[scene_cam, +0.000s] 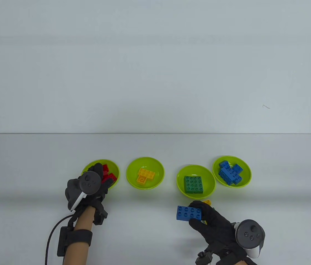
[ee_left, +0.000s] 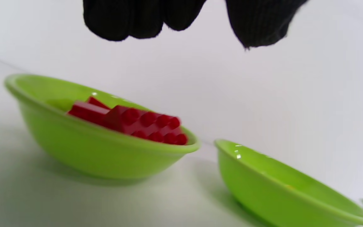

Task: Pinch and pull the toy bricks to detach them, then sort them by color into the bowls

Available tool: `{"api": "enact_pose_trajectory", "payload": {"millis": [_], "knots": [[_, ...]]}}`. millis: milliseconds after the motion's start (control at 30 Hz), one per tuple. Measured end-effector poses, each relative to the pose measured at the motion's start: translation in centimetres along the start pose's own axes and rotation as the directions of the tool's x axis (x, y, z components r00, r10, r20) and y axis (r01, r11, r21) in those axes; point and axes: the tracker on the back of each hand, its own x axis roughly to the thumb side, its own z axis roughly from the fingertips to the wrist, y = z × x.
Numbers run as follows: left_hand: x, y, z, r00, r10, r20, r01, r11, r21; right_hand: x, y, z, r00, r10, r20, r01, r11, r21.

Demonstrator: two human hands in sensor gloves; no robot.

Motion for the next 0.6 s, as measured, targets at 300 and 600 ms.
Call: {"api": "enact_pose_trajectory", "payload": {"millis": [300,600], "knots": [[6.7,1.9,5.1,0.963,0.029,0.267,0.005,0.992,-0.128,-0.3,-1.9,-0.1,1.0,-0.006,-0.011,0.005,0.998,-0.066],[9.6,-0.7,9.2,0.918,-0.002,0.398,0.097,0.971,-0.219,-0.7,-2.6,-0.1,1.0,-0.007,-0.028,0.005,0.996,-0.09]]}}
